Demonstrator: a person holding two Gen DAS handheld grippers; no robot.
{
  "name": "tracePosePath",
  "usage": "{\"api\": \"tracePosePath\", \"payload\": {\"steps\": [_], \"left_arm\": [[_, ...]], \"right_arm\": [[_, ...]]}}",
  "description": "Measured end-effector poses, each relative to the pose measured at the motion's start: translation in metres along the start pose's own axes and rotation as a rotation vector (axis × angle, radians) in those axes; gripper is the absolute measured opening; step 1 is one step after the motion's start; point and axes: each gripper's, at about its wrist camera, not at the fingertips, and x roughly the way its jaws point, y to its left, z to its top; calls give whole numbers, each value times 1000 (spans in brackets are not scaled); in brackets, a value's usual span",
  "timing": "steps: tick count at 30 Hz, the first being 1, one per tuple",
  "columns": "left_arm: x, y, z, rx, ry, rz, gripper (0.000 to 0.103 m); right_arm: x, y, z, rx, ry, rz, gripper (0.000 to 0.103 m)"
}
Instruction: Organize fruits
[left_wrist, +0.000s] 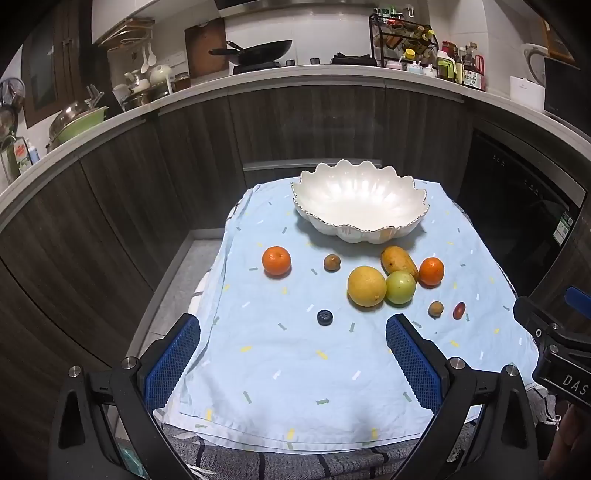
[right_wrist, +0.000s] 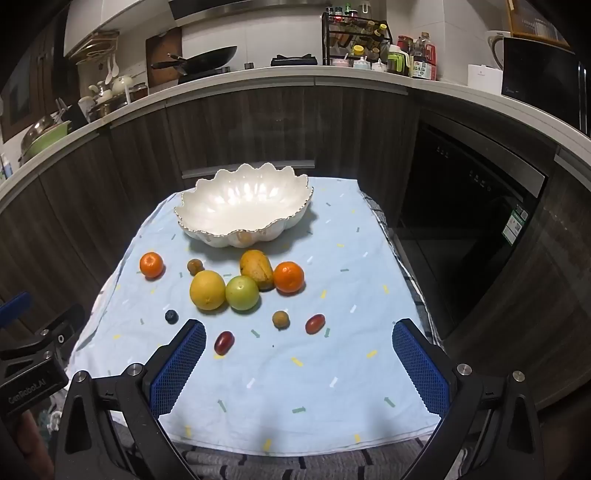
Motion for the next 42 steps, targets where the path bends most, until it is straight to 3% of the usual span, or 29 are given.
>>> {"api": "tracePosePath", "payload": {"steps": [42], "left_arm": [[-7, -1, 1, -12, -6, -13, 102]], "right_arm": [[2, 0, -2, 3, -7, 2, 102]]}}
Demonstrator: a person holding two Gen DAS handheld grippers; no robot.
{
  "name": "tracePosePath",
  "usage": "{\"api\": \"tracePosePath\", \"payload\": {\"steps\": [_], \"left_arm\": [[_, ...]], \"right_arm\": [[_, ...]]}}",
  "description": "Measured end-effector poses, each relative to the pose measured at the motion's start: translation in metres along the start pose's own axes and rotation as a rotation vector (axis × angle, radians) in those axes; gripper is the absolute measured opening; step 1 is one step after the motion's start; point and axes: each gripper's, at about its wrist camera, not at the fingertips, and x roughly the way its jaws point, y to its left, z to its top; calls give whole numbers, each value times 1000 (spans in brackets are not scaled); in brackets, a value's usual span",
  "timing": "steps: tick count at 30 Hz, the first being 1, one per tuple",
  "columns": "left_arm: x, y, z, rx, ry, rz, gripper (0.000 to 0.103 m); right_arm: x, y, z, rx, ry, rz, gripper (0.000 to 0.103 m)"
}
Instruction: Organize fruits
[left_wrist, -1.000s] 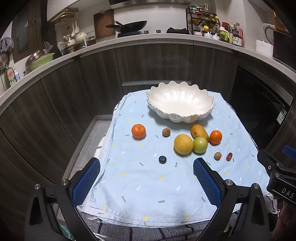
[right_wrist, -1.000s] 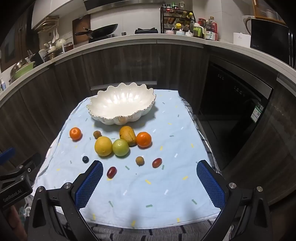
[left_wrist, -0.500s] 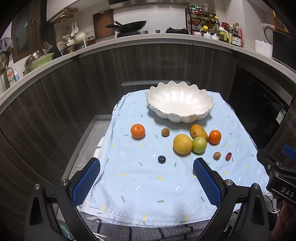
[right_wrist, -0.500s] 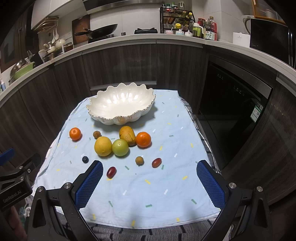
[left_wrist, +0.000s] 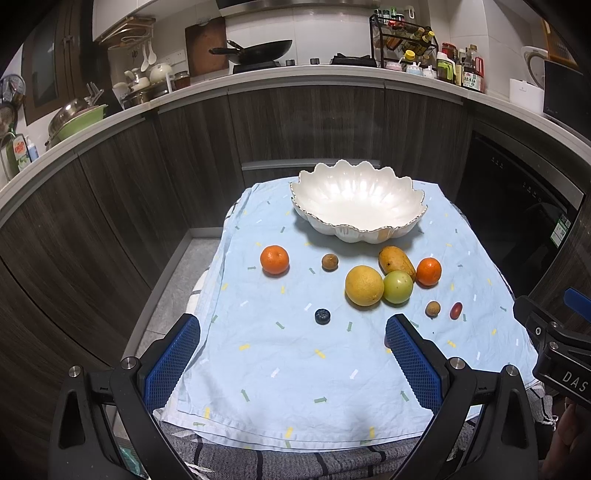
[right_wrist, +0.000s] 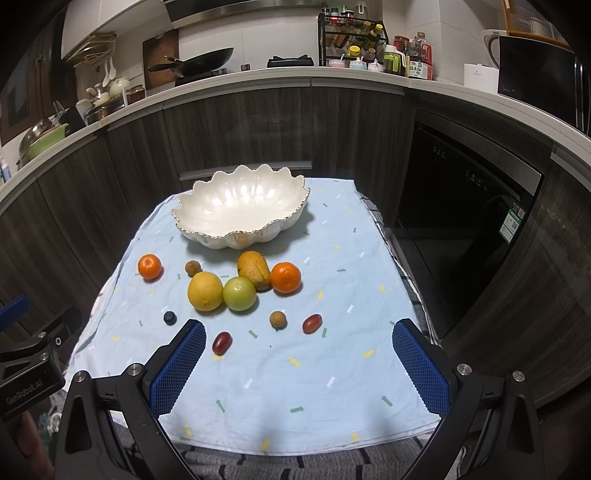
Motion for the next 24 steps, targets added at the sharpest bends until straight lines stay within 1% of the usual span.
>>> {"api": "tracePosePath", "payload": {"steps": [6, 24], "left_arm": [[0, 0, 0, 0, 0, 0, 102], [0, 0, 0, -1, 2, 0, 102]], "right_arm": [[-5, -3, 2, 1, -1, 0, 102], [-3, -3, 2, 2, -1, 0, 102]]}}
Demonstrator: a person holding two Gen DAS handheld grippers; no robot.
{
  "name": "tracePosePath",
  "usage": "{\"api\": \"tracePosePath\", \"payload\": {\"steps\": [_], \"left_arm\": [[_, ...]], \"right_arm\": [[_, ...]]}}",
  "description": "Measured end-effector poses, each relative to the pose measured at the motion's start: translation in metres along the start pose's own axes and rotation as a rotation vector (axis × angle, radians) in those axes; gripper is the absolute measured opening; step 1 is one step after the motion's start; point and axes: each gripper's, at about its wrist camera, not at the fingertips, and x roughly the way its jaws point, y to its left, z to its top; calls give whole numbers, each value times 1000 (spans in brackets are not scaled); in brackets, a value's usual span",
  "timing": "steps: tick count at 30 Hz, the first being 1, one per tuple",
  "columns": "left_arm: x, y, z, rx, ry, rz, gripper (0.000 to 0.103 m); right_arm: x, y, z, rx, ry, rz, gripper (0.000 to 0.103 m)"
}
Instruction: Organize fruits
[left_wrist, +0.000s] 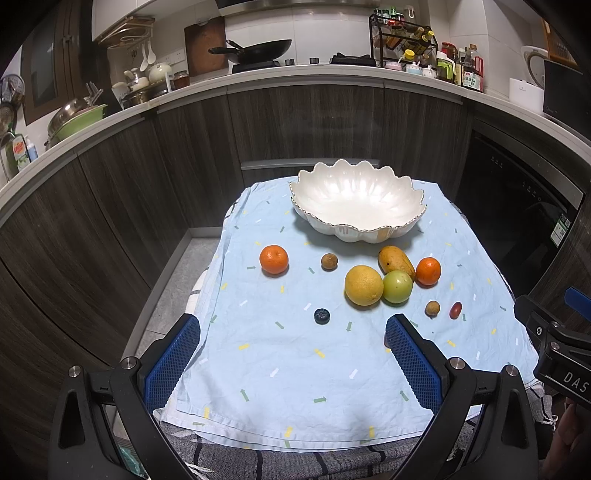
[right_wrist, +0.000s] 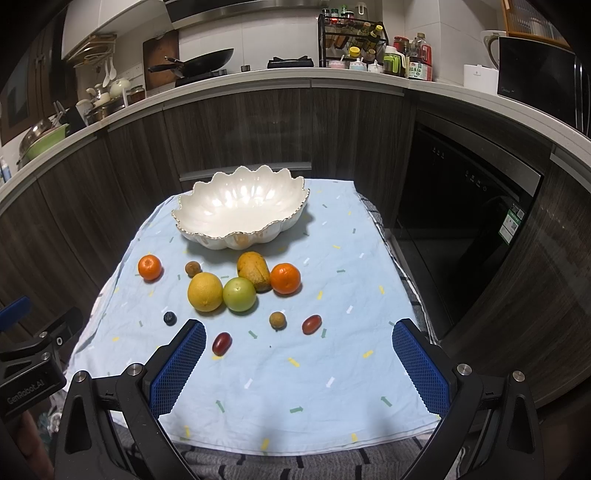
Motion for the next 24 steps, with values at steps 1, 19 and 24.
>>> {"api": "tracePosePath", "payload": {"steps": [1, 19, 24], "left_arm": [[0, 0, 0, 0, 0, 0, 102], [1, 0, -1, -1, 0, 0, 103], [1, -1, 0, -1, 0, -1, 102]], "right_arm": [[0, 0, 0, 0, 0, 0, 102], [-1, 0, 0, 0, 0, -1, 102], [0, 1, 0, 0, -1, -1, 102]]}}
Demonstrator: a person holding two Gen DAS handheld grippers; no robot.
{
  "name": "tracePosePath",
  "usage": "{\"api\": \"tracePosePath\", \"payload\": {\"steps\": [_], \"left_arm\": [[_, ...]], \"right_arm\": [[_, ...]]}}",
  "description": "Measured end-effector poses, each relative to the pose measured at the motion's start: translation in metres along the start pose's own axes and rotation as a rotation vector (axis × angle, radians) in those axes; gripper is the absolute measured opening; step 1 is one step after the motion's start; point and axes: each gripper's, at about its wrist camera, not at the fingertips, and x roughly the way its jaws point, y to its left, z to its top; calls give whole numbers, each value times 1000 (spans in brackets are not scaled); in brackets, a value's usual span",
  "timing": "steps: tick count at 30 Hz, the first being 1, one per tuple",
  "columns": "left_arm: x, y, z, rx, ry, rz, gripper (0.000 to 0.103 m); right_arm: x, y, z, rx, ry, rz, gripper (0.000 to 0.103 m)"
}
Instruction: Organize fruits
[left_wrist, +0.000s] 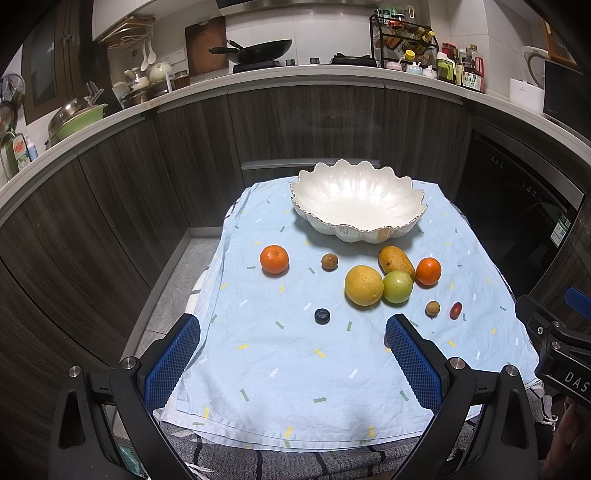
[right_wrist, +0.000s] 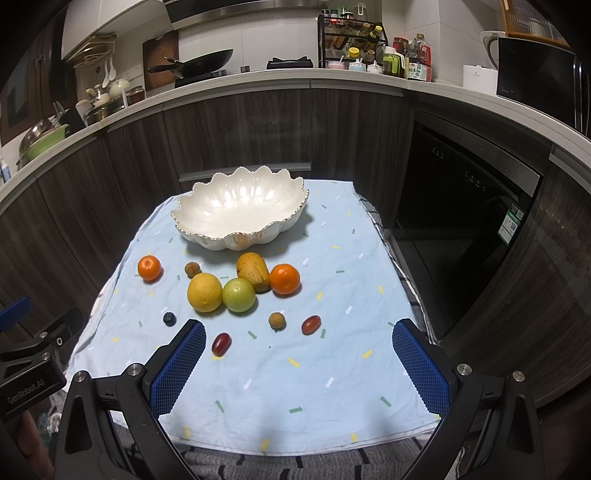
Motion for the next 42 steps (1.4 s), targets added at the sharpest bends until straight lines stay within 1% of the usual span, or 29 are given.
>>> {"api": "tracePosePath", "payload": {"steps": [14, 21, 27, 31, 34, 39, 42], "left_arm": [[0, 0, 0, 4, -3, 1, 102], [6, -11, 9, 70, -15, -12, 102], [24, -23, 14, 109, 15, -39, 102], [36, -31, 15, 131, 33, -67, 95], [45, -39, 14, 150, 41, -84, 94], [58, -55, 13, 192, 48, -105, 94], [66, -63, 13, 205, 51, -117, 90]], "right_arm": [[-1, -2, 0, -3, 0, 2, 102], [7, -3, 6, -6, 29, 16, 102], [19, -3, 9, -22, 49, 12, 102], [31, -3, 8, -28, 64, 16, 102], [41, -5, 9, -27, 79, 24, 102], [57, -8, 11, -49, 95, 35, 97], [68, -10, 11, -63, 106, 51, 95]]}}
